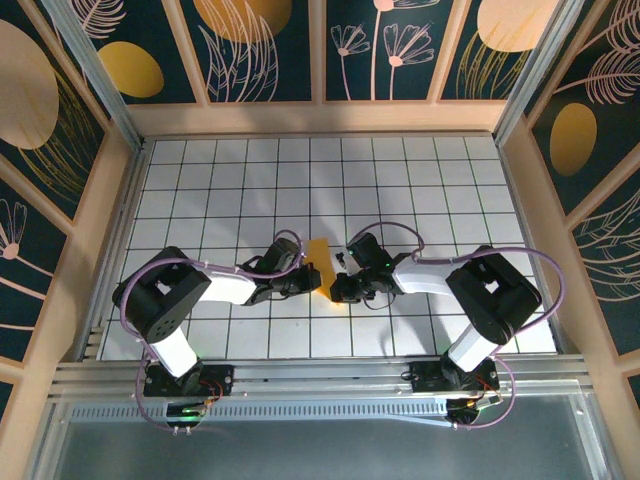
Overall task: Fold a paper plane with a square sheet of paper (fold left side to right side)
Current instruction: Third fold the triangle at the center of the table.
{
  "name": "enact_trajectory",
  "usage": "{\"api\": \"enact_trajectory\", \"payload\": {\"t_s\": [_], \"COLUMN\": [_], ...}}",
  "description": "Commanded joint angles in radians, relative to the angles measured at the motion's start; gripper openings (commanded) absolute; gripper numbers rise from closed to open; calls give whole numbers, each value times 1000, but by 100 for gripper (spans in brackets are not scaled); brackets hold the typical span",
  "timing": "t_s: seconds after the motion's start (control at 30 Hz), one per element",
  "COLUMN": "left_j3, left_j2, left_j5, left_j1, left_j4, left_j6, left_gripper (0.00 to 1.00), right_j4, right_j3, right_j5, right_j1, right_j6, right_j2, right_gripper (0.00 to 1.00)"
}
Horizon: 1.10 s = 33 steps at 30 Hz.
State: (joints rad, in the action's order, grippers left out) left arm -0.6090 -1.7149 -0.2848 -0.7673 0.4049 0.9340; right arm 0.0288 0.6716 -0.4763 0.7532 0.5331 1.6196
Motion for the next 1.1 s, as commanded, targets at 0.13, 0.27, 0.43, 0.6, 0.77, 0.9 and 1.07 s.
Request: {"api": "enact_trajectory", "payload": {"t_s": [0.13, 0.27, 0.43, 0.6, 0.77, 0.9, 1.07], "left_j3": [32, 29, 29, 31, 32, 31, 36], "left_j2": [-50, -51, -48, -45, -44, -42, -35], "left_j5": [38, 40, 42, 45, 46, 54, 62], "left_j1": [-16, -16, -16, -15, -16, -16, -17], "left_j4": [-45, -50, -54, -56, -60, -69, -70], "left_j6": [23, 20, 16, 15, 14, 8, 6], "left_gripper": [0, 0, 0, 0, 0, 0, 0], "right_j4": [36, 10, -27, -36, -21, -7, 34], "right_j3": [31, 52, 67, 92, 97, 78, 30], "right_j5": [20, 29, 43, 53, 73, 76, 72], "right_j1": [19, 43, 49, 48, 48, 48, 48], "right_j6": [37, 60, 74, 70, 68, 86, 108], "right_j2": [-30, -20, 6, 43, 77, 79, 51], "right_gripper": [0, 0, 0, 0, 0, 0, 0]}}
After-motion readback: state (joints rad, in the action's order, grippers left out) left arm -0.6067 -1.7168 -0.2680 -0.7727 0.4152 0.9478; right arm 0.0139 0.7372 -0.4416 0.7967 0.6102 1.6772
